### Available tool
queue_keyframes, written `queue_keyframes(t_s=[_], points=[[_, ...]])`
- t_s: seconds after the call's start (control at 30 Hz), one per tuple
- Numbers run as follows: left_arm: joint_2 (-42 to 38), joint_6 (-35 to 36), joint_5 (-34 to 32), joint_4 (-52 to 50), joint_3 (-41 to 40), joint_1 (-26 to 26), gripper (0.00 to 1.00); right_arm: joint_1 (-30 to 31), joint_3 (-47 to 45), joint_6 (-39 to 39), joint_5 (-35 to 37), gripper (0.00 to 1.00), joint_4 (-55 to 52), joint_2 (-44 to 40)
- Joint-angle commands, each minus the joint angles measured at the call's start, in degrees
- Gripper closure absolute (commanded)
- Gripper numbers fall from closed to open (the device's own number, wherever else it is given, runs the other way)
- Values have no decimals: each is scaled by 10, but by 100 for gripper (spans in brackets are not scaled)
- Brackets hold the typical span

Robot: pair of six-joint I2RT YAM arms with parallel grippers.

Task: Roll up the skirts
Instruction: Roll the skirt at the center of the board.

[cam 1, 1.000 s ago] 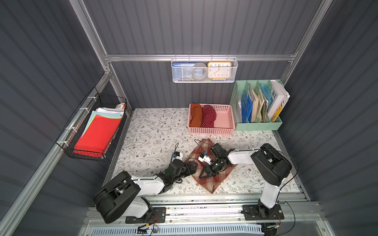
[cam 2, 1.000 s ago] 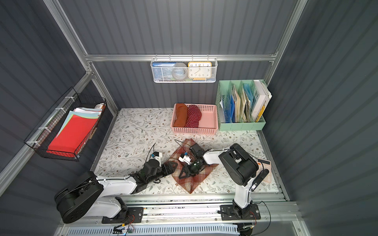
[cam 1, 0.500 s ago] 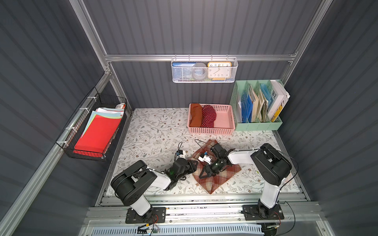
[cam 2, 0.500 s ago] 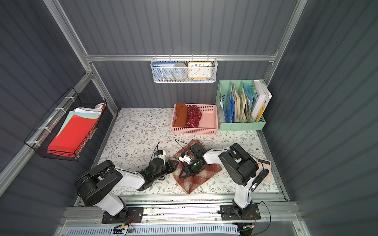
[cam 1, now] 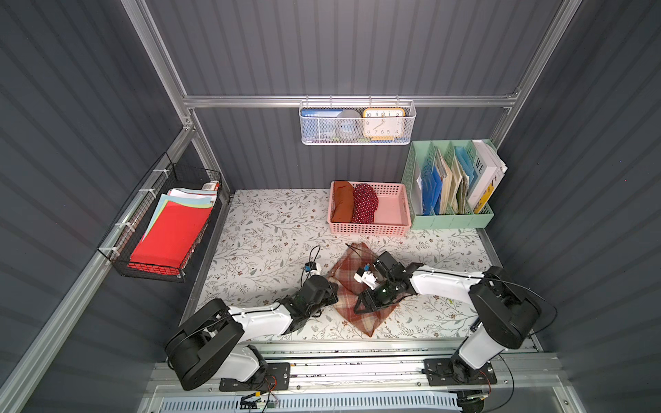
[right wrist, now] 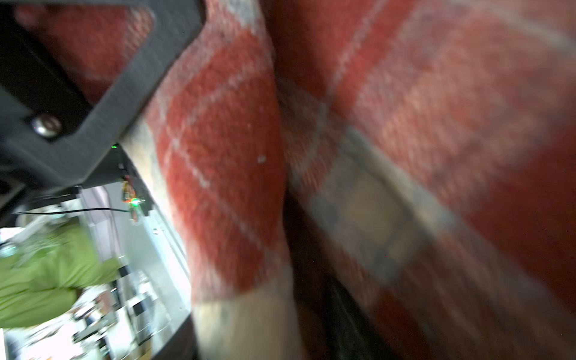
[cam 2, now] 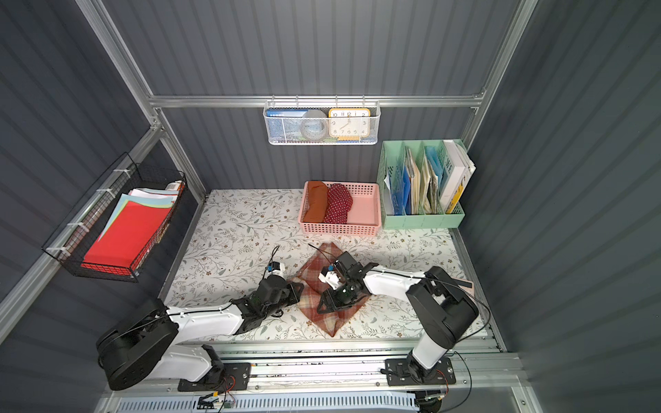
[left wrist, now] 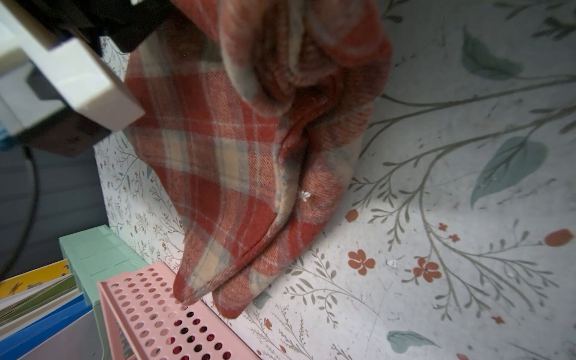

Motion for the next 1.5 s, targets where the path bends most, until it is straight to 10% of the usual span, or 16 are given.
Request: queue_keyframes(t_s=[0.0,0.27,0.6,0.93,1.47], points=[[-10,1,-52,-116,20,-22,100,9,-12,4,94,45,-93,-32],[-44,-55,-84,-293,73,-81,100,49,-4,58,319,44,-171,-173],[21,-66,-36,-342,137,-91,100,317,-12,126,590,40,-210,-307],[78,-26,45,-313,174,-83,100,525,134,107,753,13,-315,-45],[66,12,123,-358,203,-37,100,526,216,113,850,4,-354,181]])
